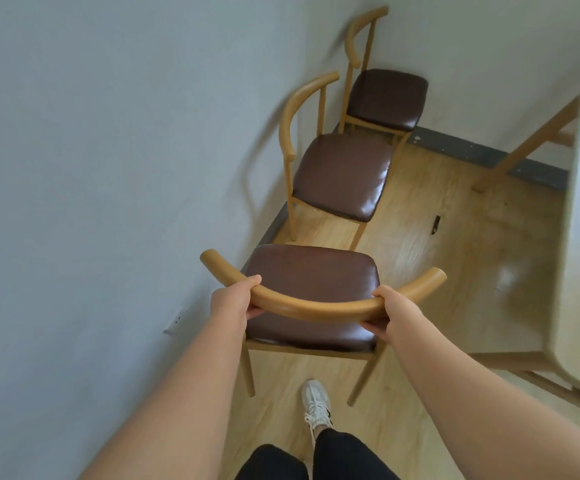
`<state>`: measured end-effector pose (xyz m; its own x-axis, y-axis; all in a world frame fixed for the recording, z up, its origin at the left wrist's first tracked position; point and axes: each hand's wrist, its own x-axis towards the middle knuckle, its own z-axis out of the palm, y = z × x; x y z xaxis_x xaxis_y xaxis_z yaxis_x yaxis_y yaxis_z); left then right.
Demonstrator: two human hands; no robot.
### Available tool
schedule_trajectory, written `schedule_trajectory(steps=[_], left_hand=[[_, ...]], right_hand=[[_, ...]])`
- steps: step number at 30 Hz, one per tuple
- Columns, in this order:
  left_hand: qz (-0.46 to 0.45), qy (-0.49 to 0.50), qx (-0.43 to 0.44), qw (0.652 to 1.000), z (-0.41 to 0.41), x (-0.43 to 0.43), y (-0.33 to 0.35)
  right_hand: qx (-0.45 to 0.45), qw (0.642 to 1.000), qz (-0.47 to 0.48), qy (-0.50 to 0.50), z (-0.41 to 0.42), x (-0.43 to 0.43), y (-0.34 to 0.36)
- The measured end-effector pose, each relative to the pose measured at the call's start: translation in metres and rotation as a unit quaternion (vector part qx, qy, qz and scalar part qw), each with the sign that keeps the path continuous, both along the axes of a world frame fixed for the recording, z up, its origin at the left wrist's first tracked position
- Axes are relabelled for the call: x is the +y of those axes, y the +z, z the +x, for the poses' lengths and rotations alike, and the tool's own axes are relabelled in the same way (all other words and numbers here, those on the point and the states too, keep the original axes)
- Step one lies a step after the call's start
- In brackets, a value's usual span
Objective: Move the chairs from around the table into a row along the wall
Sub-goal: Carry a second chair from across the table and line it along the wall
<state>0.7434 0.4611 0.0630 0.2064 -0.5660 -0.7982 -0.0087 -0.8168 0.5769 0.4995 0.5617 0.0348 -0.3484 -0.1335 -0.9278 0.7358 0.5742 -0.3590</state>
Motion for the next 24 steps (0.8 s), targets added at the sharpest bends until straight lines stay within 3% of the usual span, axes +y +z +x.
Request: schedule_trajectory(steps=[14, 24], left_hand=[[0.059, -0.121, 0.025, 0.991, -0.002, -0.154, -0.053], [0.088, -0.192, -0.023, 0.977, 0.046, -0.172, -0.098]], right_hand=[[0.017, 0.991, 0.003, -0.133, 0.038, -0.091, -0.039], [-0.075, 0.971, 0.047, -0.222, 0.118, -0.083, -0.068]])
